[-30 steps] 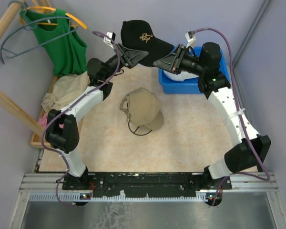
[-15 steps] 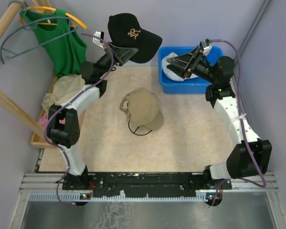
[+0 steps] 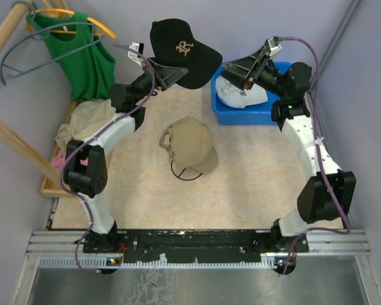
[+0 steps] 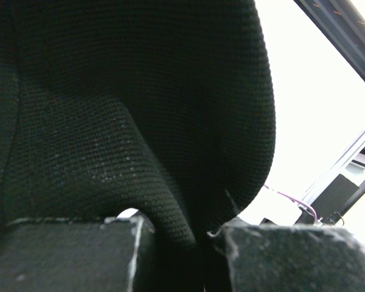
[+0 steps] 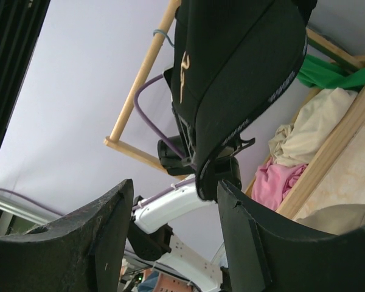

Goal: Stack the hats

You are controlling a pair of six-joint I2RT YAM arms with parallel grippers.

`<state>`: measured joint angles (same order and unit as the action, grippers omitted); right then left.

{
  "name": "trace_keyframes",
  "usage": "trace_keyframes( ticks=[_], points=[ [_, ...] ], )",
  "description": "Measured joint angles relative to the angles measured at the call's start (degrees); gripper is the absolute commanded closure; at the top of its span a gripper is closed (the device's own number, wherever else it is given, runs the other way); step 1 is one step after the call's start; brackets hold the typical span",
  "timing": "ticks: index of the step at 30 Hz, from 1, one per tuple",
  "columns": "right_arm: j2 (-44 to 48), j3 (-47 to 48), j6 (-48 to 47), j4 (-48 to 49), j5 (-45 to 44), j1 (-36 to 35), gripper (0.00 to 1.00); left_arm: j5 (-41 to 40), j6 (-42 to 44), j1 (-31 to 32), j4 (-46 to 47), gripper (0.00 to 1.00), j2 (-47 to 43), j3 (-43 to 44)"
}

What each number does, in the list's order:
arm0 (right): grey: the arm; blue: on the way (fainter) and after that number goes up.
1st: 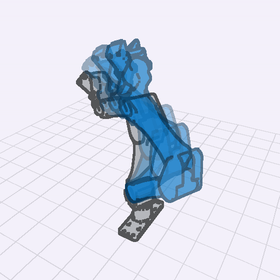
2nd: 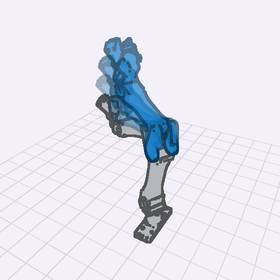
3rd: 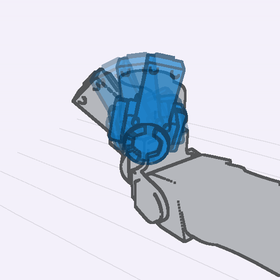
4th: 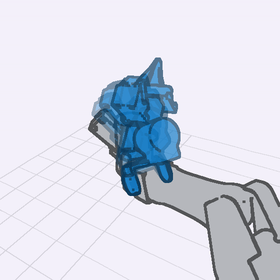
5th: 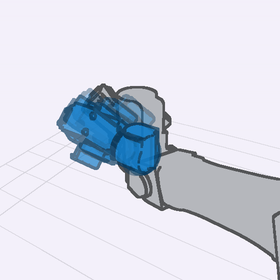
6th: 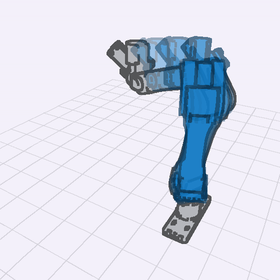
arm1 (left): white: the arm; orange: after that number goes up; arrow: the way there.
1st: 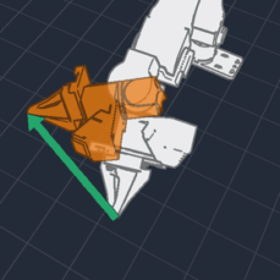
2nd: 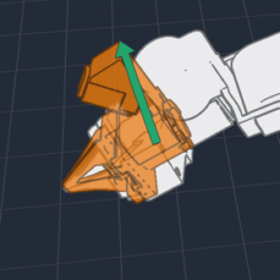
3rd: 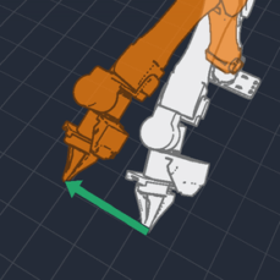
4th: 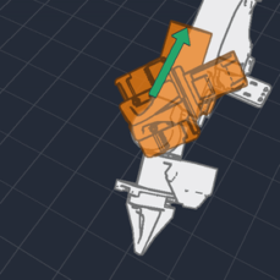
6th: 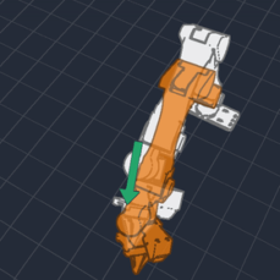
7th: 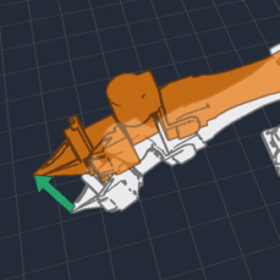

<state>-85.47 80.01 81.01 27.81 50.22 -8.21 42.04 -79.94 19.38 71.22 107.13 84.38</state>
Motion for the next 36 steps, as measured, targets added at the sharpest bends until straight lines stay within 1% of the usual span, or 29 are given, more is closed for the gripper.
trace_keyframes(
  ticks=[4, 8, 14, 21, 23, 25, 26, 27, 28, 29, 30, 31, 34, 36],
  points=[
    [-2.8, 2.99, -1.53, -1.66, -0.31, -0.72, 0.43, 0.02, 0.0, 0.44, 0.04, 1.0, 0.0, -0.04],
    [-3.41, 3.58, -2.67, -2.99, -0.66, -2.01, 0.46, 0.0, 0.0, 0.59, 0.02, 1.0, 0.0, -0.07],
    [-3.67, 3.8, -3.43, -3.5, -1.18, -3.5, 0.55, -0.02, 0.0, 0.87, 0.04, 1.0, 0.0, -0.09],
    [-4.76, 4.63, -3.43, -3.72, -2.23, -4.46, 0.72, -0.07, 0.02, 1.29, 0.57, 1.0, 0.0, -0.33],
    [-5.42, 5.25, -3.45, -4.09, -2.49, -4.55, 0.82, -0.42, 0.02, 1.49, 0.72, 1.0, 0.0, -0.81],
    [-6.03, 5.73, -3.43, -4.35, -2.84, -4.74, 0.97, -1.03, 0.04, 1.51, 0.79, 1.0, 0.0, -1.18],
    [-6.19, 5.92, -3.41, -4.72, -3.06, -4.85, 1.0, -1.18, 0.11, 1.49, 0.85, 1.0, 0.0, -1.27],
    [-6.38, 6.01, -2.95, -4.74, -3.28, -4.92, 1.0, -1.27, 0.46, 1.4, 0.9, 1.0, 0.0, -1.42],
    [-6.43, 6.08, -2.75, -4.79, -3.39, -4.94, 1.0, -1.44, 0.57, 1.4, 0.87, 0.97, 0.0, -1.64],
    [-6.43, 6.16, -2.6, -5.05, -3.43, -4.94, 1.0, -1.57, 0.74, 1.4, 0.9, 0.9, 0.0, -1.84],
    [-6.43, 6.16, -2.38, -5.14, -3.39, -4.92, 1.0, -1.75, 1.05, 1.4, 0.87, 0.79, -0.11, -2.12],
    [-6.43, 6.16, -2.19, -5.18, -3.28, -4.79, 1.0, -1.92, 1.53, 1.38, 0.76, 0.69, -0.44, -2.67],
    [-6.43, 6.16, -0.81, -4.9, -2.1, -3.8, 1.0, -1.55, 3.41, 0.57, -0.55, 0.57, -2.8, -5.95],
    [-6.43, 6.16, 0.66, -3.54, -0.96, -2.16, 1.0, -1.01, 4.9, -0.5, -1.88, 0.52, -5.33, -9.2]
  ],
)
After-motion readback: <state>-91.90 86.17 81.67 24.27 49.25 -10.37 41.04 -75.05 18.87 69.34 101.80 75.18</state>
